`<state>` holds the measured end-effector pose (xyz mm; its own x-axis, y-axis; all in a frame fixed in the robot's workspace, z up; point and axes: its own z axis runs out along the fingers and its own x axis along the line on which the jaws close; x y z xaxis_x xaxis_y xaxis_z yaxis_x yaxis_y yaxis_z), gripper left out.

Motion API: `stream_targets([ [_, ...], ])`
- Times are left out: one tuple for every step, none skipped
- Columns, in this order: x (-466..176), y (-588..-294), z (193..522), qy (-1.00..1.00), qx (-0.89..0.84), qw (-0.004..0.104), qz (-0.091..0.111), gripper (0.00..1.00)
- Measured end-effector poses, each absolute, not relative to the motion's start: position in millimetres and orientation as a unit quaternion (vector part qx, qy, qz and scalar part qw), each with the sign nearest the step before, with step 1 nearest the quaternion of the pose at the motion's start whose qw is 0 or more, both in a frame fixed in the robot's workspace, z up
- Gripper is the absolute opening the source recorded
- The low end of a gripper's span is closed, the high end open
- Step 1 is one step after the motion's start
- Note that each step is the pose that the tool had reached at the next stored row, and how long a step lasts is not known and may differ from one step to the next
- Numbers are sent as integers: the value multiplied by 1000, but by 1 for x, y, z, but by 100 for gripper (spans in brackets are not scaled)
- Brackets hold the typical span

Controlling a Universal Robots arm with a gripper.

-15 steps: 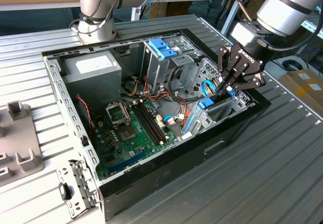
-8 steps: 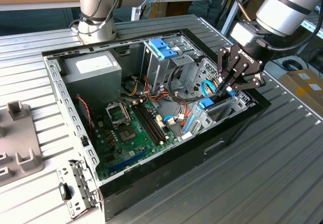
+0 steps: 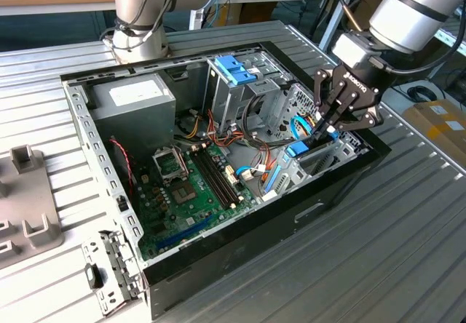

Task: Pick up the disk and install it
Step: 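Insert the second disk wire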

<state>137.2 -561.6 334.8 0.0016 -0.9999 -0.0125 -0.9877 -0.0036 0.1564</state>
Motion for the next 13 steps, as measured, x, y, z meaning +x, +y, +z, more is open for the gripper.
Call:
stream_targets([
  [137,-561,334,-704,706,50,-61,16],
  [137,-561,334,-704,706,50,-61,16],
  [137,-561,334,-704,706,50,-61,16],
  [137,-561,334,-704,706,50,-61,16],
  [137,-561,334,-704,706,50,-61,16],
  [137,-561,334,-704,706,50,-61,16],
  [137,-561,334,-704,706,50,-61,16],
  [137,-561,334,-704,706,50,-61,16],
  [137,-561,333,-704,706,50,-61,16],
  [137,-561,333,-704,706,50,-61,16],
  [137,-561,332,-704,706,51,-60,16],
  [137,-561,332,-704,706,51,-60,16],
  [137,-561,332,-704,706,51,-60,16],
])
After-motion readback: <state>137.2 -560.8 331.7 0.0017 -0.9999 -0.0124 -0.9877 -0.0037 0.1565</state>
